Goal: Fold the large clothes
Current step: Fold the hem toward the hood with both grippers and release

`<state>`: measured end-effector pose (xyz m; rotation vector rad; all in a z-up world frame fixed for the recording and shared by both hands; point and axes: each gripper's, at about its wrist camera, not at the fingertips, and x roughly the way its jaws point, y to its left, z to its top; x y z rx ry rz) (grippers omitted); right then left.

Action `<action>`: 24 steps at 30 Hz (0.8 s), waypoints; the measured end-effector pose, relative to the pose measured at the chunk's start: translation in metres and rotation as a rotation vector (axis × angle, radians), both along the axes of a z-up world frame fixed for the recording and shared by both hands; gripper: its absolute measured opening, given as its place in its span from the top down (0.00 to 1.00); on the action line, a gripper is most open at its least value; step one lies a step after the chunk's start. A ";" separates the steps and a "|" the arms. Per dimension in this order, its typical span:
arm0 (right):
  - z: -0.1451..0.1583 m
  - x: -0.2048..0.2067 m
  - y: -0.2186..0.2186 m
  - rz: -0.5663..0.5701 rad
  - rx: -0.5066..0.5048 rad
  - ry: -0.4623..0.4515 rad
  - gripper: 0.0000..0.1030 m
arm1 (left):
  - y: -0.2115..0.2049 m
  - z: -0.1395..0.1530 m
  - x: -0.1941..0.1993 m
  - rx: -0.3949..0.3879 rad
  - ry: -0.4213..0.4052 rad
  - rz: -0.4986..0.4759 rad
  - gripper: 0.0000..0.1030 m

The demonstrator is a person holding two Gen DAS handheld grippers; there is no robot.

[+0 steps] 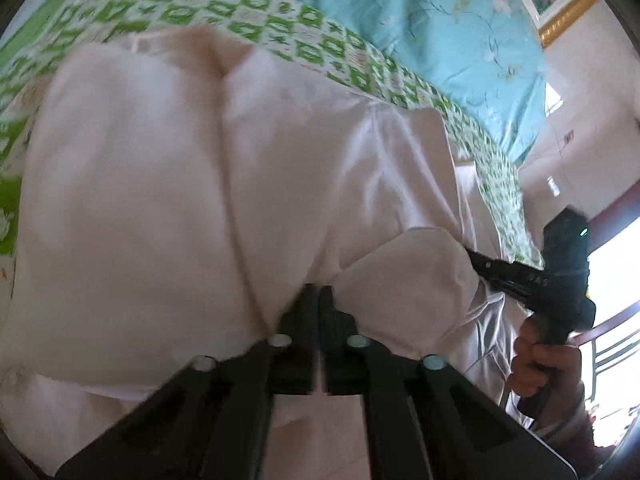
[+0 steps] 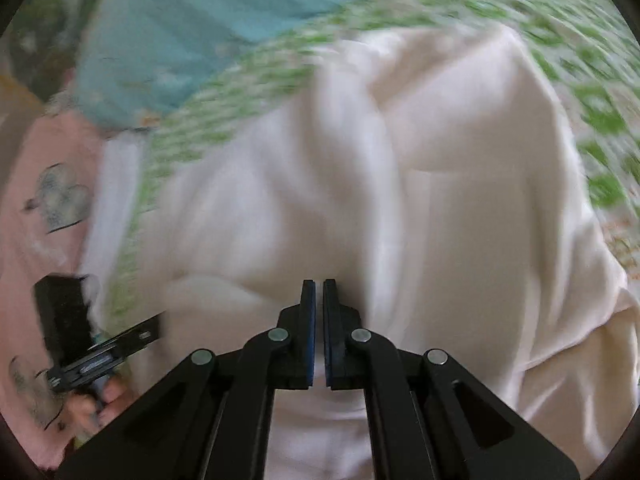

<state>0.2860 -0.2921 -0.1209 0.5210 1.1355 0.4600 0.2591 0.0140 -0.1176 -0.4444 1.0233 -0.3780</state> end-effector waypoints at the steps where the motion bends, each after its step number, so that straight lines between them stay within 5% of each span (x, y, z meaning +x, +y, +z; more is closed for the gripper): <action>1: -0.006 0.000 -0.007 -0.019 0.035 0.008 1.00 | 0.004 -0.001 -0.001 -0.013 0.002 0.006 0.99; 4: -0.002 -0.006 -0.021 -0.070 0.073 -0.005 0.98 | 0.011 0.003 -0.005 0.047 -0.020 0.036 0.99; 8: 0.023 -0.020 -0.026 -0.071 0.086 -0.067 0.97 | 0.026 0.007 -0.020 0.023 -0.017 0.052 1.00; 12: 0.043 -0.037 -0.025 -0.027 0.093 -0.116 0.97 | 0.041 0.021 -0.052 0.036 -0.046 0.086 0.77; 24: 0.043 -0.103 -0.034 0.021 0.077 -0.094 0.97 | 0.114 0.039 -0.159 0.053 -0.051 0.272 0.53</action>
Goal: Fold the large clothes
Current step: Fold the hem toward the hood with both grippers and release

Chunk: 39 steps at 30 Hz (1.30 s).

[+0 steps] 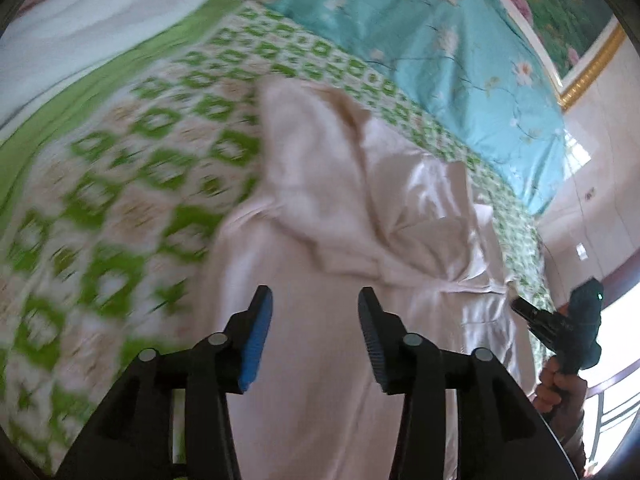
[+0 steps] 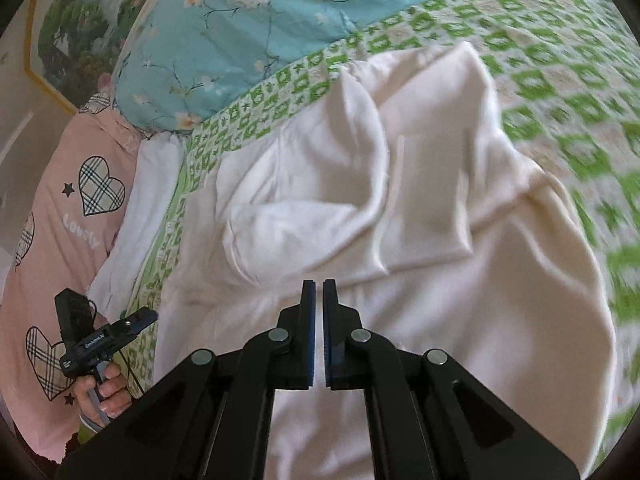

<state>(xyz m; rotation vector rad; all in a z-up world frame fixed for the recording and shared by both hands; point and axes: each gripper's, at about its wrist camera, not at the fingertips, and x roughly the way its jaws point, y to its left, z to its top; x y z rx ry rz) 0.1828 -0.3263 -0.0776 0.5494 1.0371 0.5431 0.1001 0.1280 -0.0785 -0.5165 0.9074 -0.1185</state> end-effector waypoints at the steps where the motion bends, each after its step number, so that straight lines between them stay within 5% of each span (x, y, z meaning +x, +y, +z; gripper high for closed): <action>1: -0.001 -0.005 -0.005 -0.010 -0.003 0.008 0.97 | 0.004 -0.002 -0.006 -0.002 0.007 0.010 0.48; 3: -0.004 -0.017 -0.019 -0.035 -0.006 0.022 0.90 | 0.015 -0.009 -0.022 -0.019 0.028 0.033 0.42; 5: -0.006 -0.032 -0.036 -0.069 -0.018 0.030 0.61 | 0.023 -0.016 -0.035 -0.037 0.045 0.043 0.39; 6: -0.006 -0.037 -0.041 -0.081 -0.021 0.030 0.56 | 0.024 -0.018 -0.040 -0.041 0.052 0.045 0.36; 16: -0.013 -0.095 -0.133 -0.230 -0.102 0.068 0.54 | 0.018 -0.034 -0.099 -0.034 0.065 -0.056 0.22; 23: -0.040 -0.126 -0.153 -0.057 0.136 0.165 0.54 | -0.002 -0.045 -0.136 -0.148 0.061 -0.161 0.20; 26: -0.041 -0.135 -0.143 0.043 0.192 0.153 0.53 | -0.011 -0.045 -0.140 -0.122 0.039 -0.182 0.20; 29: -0.044 -0.137 -0.130 0.097 0.247 0.133 0.61 | -0.015 -0.045 -0.139 -0.133 0.039 -0.205 0.35; 31: -0.049 -0.134 -0.121 0.112 0.242 0.135 0.81 | -0.017 -0.048 -0.137 -0.151 0.048 -0.225 0.65; 39: -0.042 -0.133 -0.112 0.120 0.232 0.079 0.91 | -0.026 -0.033 -0.132 -0.178 -0.002 -0.237 0.82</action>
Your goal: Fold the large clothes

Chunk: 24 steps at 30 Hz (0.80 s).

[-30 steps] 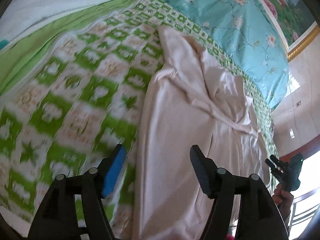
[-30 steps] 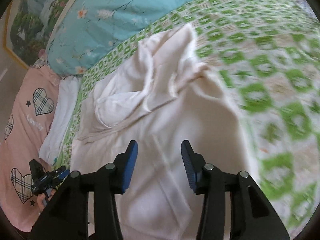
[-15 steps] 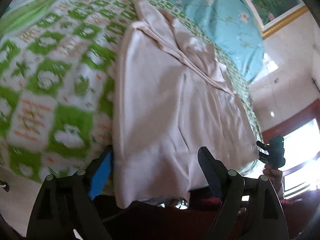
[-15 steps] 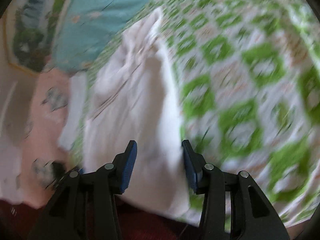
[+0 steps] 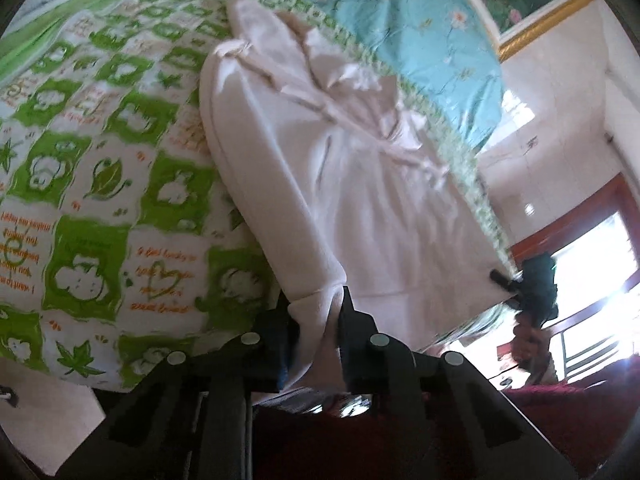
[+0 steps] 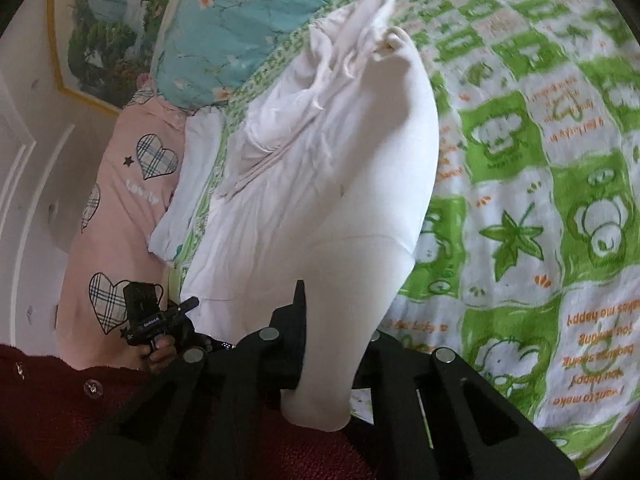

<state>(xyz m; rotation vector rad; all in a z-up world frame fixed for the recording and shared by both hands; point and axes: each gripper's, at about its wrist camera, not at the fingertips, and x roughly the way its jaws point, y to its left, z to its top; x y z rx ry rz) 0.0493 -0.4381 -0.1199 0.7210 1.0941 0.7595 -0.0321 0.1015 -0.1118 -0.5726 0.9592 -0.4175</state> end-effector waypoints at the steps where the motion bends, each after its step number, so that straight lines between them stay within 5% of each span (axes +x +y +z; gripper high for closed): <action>1: 0.002 -0.001 -0.001 0.002 0.009 -0.010 0.91 | 0.001 0.006 0.001 -0.021 -0.016 0.010 0.82; 14: 0.071 0.048 -0.002 -0.071 0.213 -0.197 0.91 | 0.011 0.098 0.051 -0.081 -0.272 0.086 0.83; 18: 0.083 0.088 -0.001 -0.112 0.239 -0.224 0.91 | 0.018 0.115 0.094 -0.099 -0.318 0.129 0.83; 24: 0.082 0.180 0.015 -0.186 0.177 -0.200 0.91 | 0.024 0.114 0.177 -0.026 -0.311 0.186 0.83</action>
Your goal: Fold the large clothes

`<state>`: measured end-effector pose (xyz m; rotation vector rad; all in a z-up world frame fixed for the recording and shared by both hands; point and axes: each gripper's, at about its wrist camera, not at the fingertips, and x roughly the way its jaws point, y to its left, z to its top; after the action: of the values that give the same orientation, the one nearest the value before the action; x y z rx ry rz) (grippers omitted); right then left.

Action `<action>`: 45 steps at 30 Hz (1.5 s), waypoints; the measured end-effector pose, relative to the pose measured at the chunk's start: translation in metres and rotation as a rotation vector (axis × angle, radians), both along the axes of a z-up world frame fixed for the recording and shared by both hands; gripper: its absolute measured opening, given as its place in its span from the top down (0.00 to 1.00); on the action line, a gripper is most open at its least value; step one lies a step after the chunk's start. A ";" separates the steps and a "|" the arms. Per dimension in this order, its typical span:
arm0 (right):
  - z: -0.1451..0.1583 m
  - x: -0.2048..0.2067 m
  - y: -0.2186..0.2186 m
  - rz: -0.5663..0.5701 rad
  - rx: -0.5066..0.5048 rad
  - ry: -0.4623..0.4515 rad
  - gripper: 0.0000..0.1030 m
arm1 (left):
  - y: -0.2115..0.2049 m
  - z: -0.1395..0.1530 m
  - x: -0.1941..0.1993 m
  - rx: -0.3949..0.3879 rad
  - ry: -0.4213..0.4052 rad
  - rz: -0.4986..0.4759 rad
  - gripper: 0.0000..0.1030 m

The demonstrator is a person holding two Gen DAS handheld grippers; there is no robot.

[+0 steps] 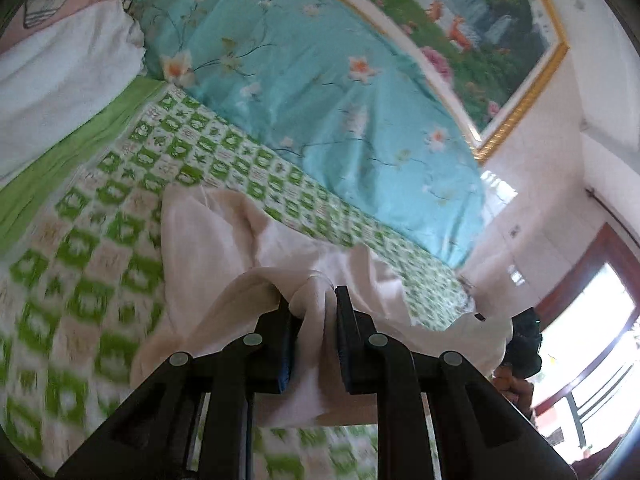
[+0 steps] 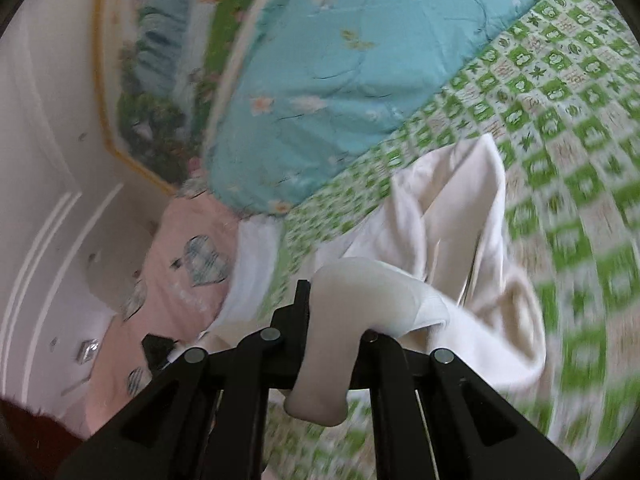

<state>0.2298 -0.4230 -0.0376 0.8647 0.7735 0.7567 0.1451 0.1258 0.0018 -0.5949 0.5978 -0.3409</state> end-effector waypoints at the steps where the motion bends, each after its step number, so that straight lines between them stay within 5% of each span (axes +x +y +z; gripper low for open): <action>1: -0.003 0.015 0.003 -0.008 -0.022 0.013 0.91 | 0.002 -0.005 0.017 0.005 0.016 0.012 0.83; 11: -0.070 0.132 0.044 -0.061 -0.230 0.206 0.90 | 0.023 -0.089 0.143 0.037 0.218 0.105 0.82; 17: -0.097 0.141 0.042 -0.057 -0.202 0.302 0.78 | 0.028 -0.098 0.139 0.021 0.245 0.116 0.66; 19: -0.088 0.134 0.031 -0.065 -0.159 0.297 0.63 | 0.025 -0.087 0.123 0.050 0.226 0.139 0.49; 22: -0.064 0.115 0.015 -0.124 -0.130 0.221 0.48 | 0.009 -0.069 0.094 0.060 0.181 0.098 0.48; 24: -0.048 0.101 0.012 -0.138 -0.137 0.152 0.48 | -0.014 -0.064 0.084 0.074 0.168 0.029 0.48; 27: -0.037 0.085 0.035 -0.013 -0.191 0.075 0.48 | -0.060 -0.070 0.088 0.095 0.185 -0.121 0.48; 30: -0.045 0.079 0.074 0.113 -0.372 0.056 0.49 | -0.093 -0.086 0.109 0.169 0.222 -0.184 0.48; 34: -0.064 0.096 0.090 0.115 -0.572 0.074 0.51 | -0.082 -0.095 0.151 0.206 0.244 -0.125 0.51; 38: -0.070 0.126 0.066 -0.030 -0.604 0.086 0.51 | -0.033 -0.093 0.189 0.199 0.245 0.021 0.52; 40: -0.072 0.138 0.047 -0.127 -0.560 0.115 0.51 | -0.012 -0.094 0.199 0.173 0.243 0.054 0.58; 45: -0.067 0.134 0.024 -0.234 -0.458 0.167 0.51 | 0.034 -0.086 0.188 0.117 0.231 0.201 0.54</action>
<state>0.3637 -0.3989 -0.1050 0.5906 0.9291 0.2826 0.3329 0.1601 -0.0839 -0.5798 0.7670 -0.0477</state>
